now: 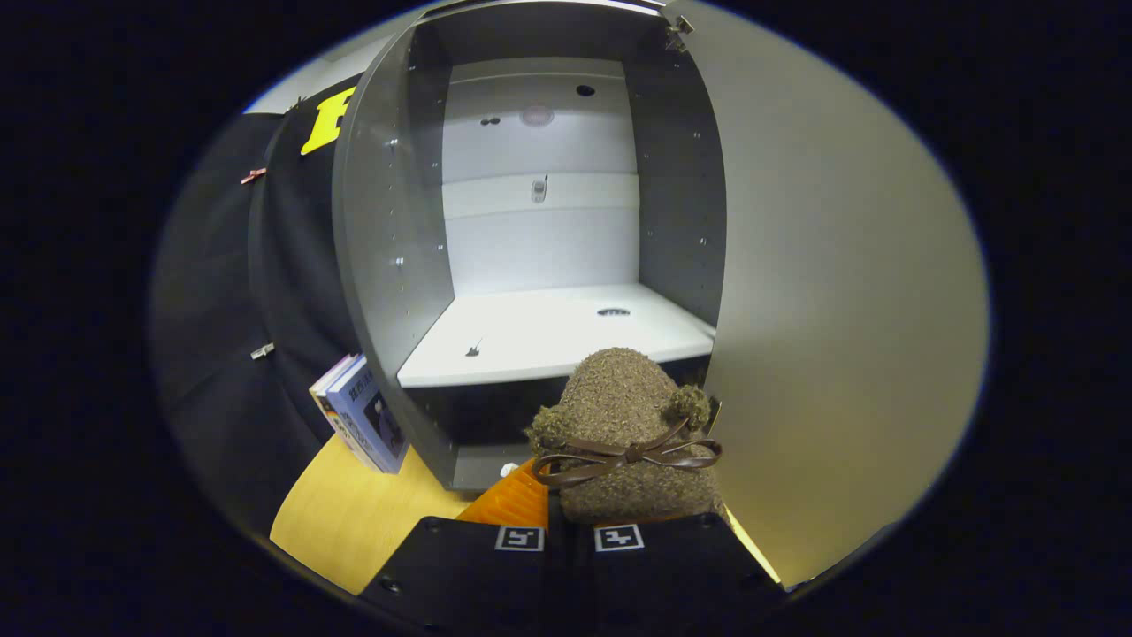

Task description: Open the shoe cabinet door, grab the shoes and put them into the shoe cabinet, then close the shoe cabinet door.

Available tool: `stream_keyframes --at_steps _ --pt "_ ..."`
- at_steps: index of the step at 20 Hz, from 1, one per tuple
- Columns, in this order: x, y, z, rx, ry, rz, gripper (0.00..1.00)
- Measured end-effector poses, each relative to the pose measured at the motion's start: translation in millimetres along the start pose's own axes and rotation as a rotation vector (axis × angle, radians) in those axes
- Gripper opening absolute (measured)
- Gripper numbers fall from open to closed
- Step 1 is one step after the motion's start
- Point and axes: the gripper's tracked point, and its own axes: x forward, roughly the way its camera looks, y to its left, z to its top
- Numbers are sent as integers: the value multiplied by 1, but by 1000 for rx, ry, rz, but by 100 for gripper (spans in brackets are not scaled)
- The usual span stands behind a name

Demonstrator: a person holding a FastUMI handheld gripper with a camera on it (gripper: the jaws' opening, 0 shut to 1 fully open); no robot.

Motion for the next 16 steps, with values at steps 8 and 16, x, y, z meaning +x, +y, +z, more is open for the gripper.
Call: stream_keyframes --at_steps 8,16 --pt "47 -7 53 -3 47 -10 6" --pt "118 1 92 -8 88 -10 6"
